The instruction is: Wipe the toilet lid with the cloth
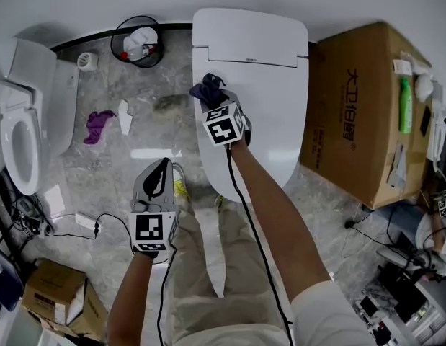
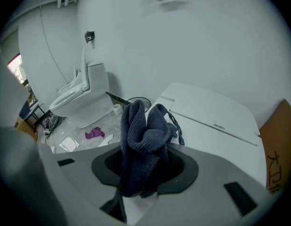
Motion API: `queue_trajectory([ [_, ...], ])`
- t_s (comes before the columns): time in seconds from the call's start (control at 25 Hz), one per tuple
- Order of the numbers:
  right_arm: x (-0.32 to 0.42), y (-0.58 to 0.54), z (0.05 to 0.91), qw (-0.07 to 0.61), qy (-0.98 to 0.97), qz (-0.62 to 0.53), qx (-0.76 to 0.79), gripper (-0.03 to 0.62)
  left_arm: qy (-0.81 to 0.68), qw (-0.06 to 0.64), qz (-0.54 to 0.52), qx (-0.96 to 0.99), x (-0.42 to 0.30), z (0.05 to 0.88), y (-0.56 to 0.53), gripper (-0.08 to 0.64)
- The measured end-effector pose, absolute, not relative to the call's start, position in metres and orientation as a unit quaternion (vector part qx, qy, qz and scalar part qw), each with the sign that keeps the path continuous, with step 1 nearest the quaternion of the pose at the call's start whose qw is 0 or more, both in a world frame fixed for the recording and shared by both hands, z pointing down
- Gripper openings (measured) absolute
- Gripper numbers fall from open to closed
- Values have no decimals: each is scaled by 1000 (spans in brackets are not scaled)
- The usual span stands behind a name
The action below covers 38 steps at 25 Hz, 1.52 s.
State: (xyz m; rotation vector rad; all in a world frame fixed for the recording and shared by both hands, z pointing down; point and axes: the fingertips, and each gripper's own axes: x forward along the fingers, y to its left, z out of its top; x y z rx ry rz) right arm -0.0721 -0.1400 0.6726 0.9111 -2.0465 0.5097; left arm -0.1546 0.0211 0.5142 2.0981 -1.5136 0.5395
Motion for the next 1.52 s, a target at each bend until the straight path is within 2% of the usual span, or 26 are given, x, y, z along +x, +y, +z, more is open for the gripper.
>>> queue_trajectory([
  [1.0,88,-155,674,420,-757,214,452,155,-521,220,221,795,-114,507,15,2],
  [1.52,200,-144,679,416,-706,242,519,155,-510,214,224,802,-86,506,19,2],
])
